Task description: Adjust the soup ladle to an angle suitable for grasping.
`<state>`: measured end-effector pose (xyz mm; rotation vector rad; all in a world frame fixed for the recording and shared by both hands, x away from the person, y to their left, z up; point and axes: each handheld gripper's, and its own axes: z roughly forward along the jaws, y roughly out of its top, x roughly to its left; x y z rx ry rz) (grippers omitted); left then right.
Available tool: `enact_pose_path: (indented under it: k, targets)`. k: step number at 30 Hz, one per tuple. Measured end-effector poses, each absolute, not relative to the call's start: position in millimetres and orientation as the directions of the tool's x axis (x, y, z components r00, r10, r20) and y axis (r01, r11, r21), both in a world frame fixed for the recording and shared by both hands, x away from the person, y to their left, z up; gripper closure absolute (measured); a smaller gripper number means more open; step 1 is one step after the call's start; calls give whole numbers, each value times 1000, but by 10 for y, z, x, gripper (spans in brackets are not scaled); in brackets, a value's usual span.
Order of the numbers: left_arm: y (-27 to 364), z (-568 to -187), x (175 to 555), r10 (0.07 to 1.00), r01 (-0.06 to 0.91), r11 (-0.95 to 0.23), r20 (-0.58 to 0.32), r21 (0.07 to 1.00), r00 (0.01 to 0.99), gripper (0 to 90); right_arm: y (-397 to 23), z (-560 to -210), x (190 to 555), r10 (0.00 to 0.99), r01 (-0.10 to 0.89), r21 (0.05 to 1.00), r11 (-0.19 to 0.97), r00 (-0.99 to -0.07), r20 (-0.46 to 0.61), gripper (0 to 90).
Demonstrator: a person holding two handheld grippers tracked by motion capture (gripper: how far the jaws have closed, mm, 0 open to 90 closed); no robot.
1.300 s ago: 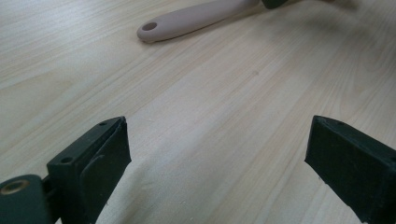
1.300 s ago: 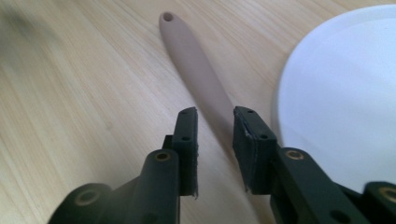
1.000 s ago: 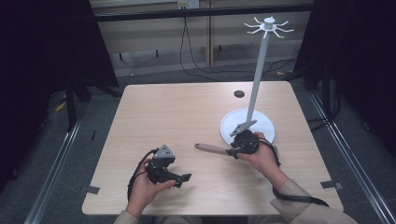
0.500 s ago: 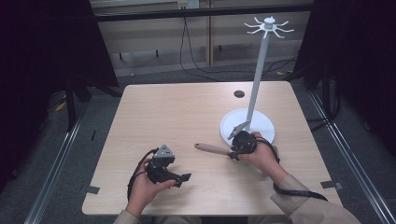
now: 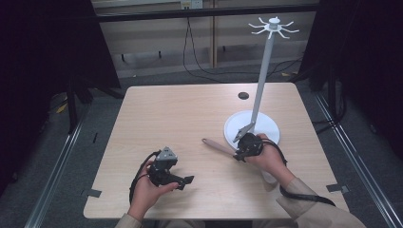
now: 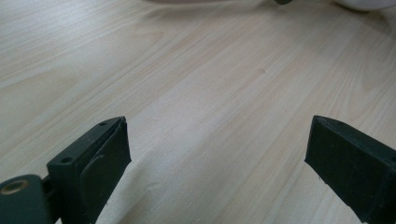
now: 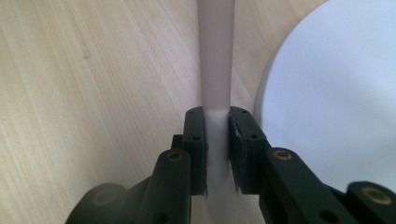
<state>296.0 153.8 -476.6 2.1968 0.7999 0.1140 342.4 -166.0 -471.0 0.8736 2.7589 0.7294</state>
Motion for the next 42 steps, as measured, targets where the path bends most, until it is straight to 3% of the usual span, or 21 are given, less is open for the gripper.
enact_pose_path:
  k: [8, 26, 42]
  targets:
    - [1516, -4765, 2963, 575, 503, -504, -162, 702, 802, 63, -1779, -4526, 3342, 608, 499, 583, 642, -794, 10, 783]
    - [1487, -4767, 2967, 574, 500, -501, -161, 706, 803, 63, -2127, -4280, 3108, 720, 441, 834, 331, -690, 79, 788]
    - [1489, -4767, 2968, 575, 502, -494, -166, 710, 801, 60, -2287, -4237, 2969, 753, 360, 918, 167, -647, 117, 789]
